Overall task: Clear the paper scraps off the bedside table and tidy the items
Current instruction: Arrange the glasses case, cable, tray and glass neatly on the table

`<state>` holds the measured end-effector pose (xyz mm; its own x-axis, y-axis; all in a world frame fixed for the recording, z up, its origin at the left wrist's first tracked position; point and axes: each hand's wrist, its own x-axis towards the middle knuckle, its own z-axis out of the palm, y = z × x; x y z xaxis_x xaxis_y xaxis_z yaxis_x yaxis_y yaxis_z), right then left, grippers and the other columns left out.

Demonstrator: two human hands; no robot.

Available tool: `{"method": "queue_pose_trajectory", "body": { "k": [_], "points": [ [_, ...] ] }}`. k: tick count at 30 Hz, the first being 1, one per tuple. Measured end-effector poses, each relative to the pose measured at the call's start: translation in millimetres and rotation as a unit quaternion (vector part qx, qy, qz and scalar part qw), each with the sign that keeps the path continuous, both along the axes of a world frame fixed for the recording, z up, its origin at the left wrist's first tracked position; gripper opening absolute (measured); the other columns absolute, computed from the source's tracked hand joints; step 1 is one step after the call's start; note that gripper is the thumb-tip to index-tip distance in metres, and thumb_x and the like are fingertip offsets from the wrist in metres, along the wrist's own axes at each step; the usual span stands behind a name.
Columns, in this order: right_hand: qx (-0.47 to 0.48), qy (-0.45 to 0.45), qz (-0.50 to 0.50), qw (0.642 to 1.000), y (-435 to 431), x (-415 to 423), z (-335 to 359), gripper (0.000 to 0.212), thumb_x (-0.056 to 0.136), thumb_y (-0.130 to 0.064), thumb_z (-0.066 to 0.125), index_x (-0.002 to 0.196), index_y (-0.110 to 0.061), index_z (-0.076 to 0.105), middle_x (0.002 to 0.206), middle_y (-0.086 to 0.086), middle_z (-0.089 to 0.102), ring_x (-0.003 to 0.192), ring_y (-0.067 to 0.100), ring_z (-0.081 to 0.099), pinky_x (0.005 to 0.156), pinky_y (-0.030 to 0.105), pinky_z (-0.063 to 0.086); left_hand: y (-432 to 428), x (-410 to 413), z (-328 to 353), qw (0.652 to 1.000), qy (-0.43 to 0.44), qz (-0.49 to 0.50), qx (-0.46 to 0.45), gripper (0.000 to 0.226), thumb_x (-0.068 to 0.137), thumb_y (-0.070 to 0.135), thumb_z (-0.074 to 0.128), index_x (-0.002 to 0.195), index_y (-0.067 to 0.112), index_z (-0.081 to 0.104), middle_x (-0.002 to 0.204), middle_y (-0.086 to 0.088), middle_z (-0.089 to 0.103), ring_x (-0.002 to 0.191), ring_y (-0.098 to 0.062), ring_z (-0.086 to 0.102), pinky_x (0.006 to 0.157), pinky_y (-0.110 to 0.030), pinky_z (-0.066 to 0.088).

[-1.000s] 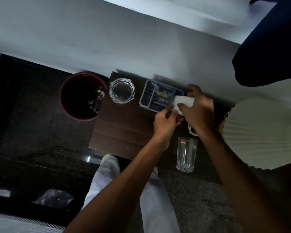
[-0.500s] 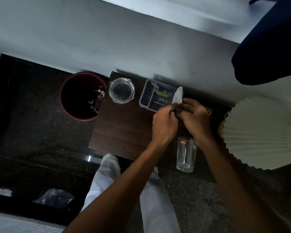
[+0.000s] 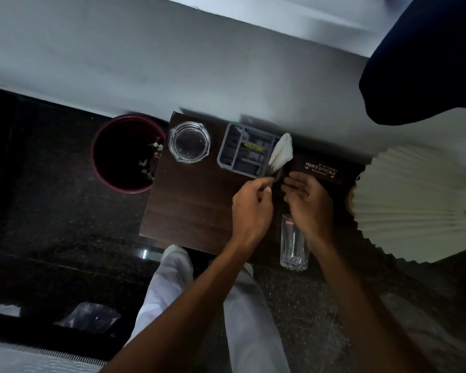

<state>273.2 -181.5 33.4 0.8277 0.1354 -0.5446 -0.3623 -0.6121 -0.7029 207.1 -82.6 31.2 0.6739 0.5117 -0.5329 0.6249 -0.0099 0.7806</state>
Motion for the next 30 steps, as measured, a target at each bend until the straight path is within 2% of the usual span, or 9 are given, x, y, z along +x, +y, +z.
{"method": "queue_pose_trajectory", "body": {
  "k": [5,9,14,16,18,20,24,27,30],
  "points": [
    [-0.055,-0.05,0.022,0.997,-31,-41,-9,0.04,0.091,-0.003,0.064,0.129,-0.013,0.058,0.125,0.002,0.067,0.112,0.008,0.063,0.083,0.009,0.045,-18,-24,-14,0.999,0.005,0.0,-0.047,0.027,0.102,0.012,0.054,0.123,0.021,0.069,0.117,0.005,0.071,0.105,-0.004,0.065,0.092,-0.025,0.056],
    [-0.128,-0.119,0.056,0.983,-55,-67,-14,0.045,0.092,-0.013,0.068,0.135,-0.008,0.055,0.133,0.008,0.063,0.117,0.007,0.053,0.088,0.014,0.039,-37,-40,-31,0.996,0.042,-0.021,-0.07,0.025,0.102,0.012,0.055,0.121,0.02,0.069,0.118,0.004,0.071,0.104,-0.003,0.065,0.091,-0.02,0.053],
    [-0.168,-0.108,0.026,0.98,-74,-84,-24,0.061,0.083,-0.013,0.076,0.139,-0.01,0.052,0.138,0.012,0.056,0.126,0.026,0.054,0.093,0.029,0.043,-59,-50,-46,0.992,0.082,-0.021,-0.091,0.028,0.101,0.009,0.054,0.126,0.013,0.066,0.123,-0.003,0.069,0.113,-0.013,0.065,0.101,-0.031,0.053],
    [-0.168,-0.087,0.022,0.982,-78,-84,-29,0.066,0.081,-0.016,0.079,0.14,-0.011,0.05,0.139,0.013,0.055,0.126,0.027,0.055,0.094,0.033,0.046,-64,-51,-49,0.991,0.088,-0.02,-0.102,0.029,0.101,0.01,0.054,0.128,0.012,0.065,0.124,-0.004,0.07,0.114,-0.014,0.065,0.097,-0.025,0.052],
    [-0.165,-0.063,0.027,0.984,-81,-82,-35,0.071,0.08,-0.022,0.081,0.142,-0.012,0.048,0.14,0.012,0.053,0.126,0.027,0.054,0.093,0.032,0.046,-67,-50,-51,0.987,0.096,-0.035,-0.121,0.03,0.102,0.015,0.055,0.131,0.013,0.063,0.126,-0.003,0.07,0.11,-0.008,0.063,0.085,-0.013,0.049],
    [-0.16,-0.043,0.032,0.986,-83,-80,-40,0.075,0.079,-0.028,0.082,0.143,-0.013,0.045,0.141,0.011,0.052,0.126,0.026,0.054,0.092,0.03,0.046,-69,-48,-53,0.984,0.1,-0.044,-0.143,0.033,0.103,0.019,0.054,0.135,0.014,0.06,0.13,-0.003,0.069,0.109,-0.006,0.062,0.078,-0.008,0.045],
    [-0.16,-0.021,0.015,0.987,-86,-71,-47,0.079,0.078,-0.032,0.082,0.144,-0.012,0.043,0.142,0.01,0.053,0.128,0.026,0.054,0.095,0.031,0.044,-69,-40,-54,0.98,0.117,-0.047,-0.152,0.038,0.104,0.021,0.053,0.14,0.014,0.057,0.131,-0.008,0.068,0.116,-0.016,0.065,0.089,-0.019,0.05],
    [-0.149,0.007,0.007,0.989,-88,-64,-49,0.083,0.078,-0.03,0.083,0.147,-0.012,0.04,0.144,0.01,0.052,0.131,0.027,0.053,0.105,0.04,0.047,-71,-35,-53,0.977,0.129,-0.053,-0.162,0.038,0.103,0.025,0.053,0.139,0.016,0.058,0.129,-0.007,0.068,0.116,-0.019,0.065,0.098,-0.031,0.053],
    [-0.126,0.023,-0.005,0.992,-89,-60,-47,0.082,0.076,-0.03,0.084,0.145,-0.013,0.041,0.141,0.009,0.055,0.126,0.026,0.057,0.095,0.031,0.048,-74,-32,-53,0.976,0.123,-0.062,-0.166,0.034,0.102,0.024,0.054,0.133,0.015,0.064,0.12,-0.007,0.072,0.11,-0.019,0.068,0.097,-0.033,0.055]
  ]
}}
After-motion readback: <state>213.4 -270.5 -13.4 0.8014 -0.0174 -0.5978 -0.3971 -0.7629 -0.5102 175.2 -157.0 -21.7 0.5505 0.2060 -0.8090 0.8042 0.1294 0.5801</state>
